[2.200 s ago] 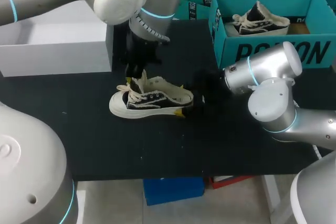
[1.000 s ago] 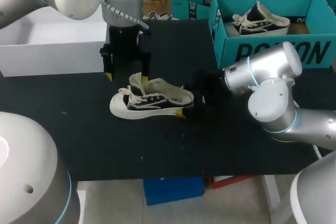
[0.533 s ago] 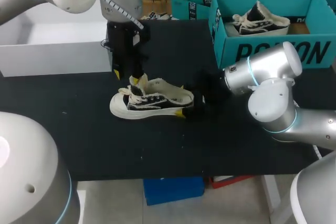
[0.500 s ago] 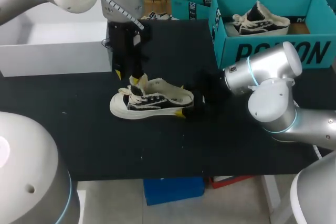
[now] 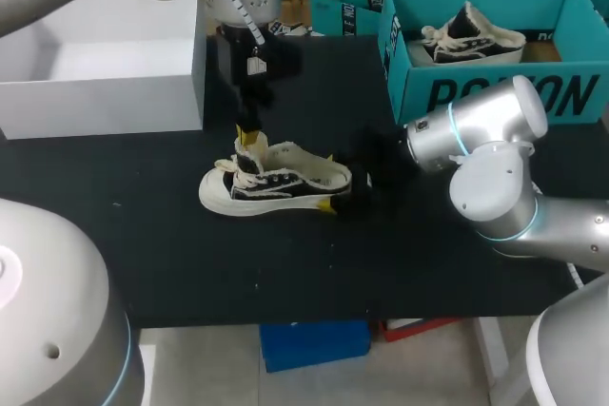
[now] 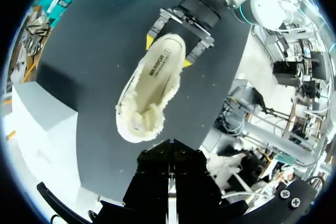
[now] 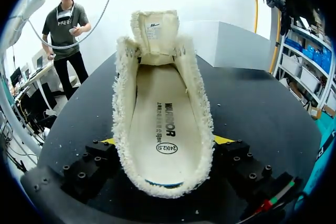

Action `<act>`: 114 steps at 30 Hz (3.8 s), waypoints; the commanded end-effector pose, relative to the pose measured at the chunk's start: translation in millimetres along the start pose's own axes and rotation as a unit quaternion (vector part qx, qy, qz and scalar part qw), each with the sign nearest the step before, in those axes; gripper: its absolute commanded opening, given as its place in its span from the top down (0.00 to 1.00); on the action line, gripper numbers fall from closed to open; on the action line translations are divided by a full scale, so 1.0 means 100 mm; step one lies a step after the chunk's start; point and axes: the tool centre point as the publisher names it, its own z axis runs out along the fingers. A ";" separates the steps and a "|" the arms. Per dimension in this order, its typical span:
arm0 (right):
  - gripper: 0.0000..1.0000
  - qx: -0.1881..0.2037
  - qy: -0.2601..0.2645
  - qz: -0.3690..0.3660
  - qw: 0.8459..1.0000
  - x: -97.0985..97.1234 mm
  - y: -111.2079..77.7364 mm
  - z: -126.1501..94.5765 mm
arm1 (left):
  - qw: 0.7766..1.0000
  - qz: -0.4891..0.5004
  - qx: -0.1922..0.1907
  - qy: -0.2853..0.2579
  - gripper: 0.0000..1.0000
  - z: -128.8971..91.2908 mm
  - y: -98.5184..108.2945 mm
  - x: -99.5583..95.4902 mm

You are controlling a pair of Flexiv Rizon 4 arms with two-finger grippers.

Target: Take the shoe out of the shoebox, open the shoe tongue, remove and reinsert the insole, then place the shoe into the shoebox

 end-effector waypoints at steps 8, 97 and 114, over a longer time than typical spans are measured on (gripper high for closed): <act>1.00 0.001 0.000 0.001 1.000 -0.01 0.00 0.00 | 0.997 0.067 -0.018 0.017 1.00 -0.01 -0.05 -0.06; 1.00 0.001 0.000 0.001 1.000 -0.01 0.00 0.00 | 0.982 0.173 0.053 0.059 1.00 0.78 -0.78 -0.20; 1.00 0.001 0.000 0.001 1.000 -0.01 0.00 0.00 | 0.979 0.185 0.058 0.060 1.00 0.78 -0.72 -0.27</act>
